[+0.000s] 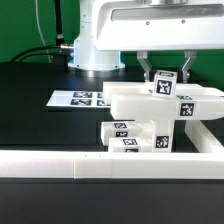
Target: Assemble chair
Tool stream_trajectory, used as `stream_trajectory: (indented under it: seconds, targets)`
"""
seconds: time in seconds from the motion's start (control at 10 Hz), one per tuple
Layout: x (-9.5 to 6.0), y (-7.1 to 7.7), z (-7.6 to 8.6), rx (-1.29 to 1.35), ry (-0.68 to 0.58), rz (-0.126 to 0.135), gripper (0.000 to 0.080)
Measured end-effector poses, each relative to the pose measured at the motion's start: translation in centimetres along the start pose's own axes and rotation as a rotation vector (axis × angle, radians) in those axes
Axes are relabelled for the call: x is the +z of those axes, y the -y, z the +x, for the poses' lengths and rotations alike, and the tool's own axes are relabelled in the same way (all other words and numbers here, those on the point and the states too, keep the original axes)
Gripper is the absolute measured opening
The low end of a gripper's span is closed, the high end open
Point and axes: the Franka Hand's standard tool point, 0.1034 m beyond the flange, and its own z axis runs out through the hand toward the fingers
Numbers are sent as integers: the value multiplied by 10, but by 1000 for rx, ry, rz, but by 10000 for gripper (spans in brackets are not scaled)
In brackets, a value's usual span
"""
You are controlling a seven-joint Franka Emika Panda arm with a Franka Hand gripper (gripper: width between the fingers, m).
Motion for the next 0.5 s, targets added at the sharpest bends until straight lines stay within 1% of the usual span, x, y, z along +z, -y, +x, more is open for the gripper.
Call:
stream_trajectory:
  seconds: [0.2, 0.3, 0.4, 0.5]
  targets:
    - [0, 1, 0, 121, -1, 1, 282]
    - [0, 1, 0, 192, 0, 7, 282]
    - [0, -1, 1, 318, 7, 24, 282]
    - [0, -2, 2, 401, 13, 36, 282]
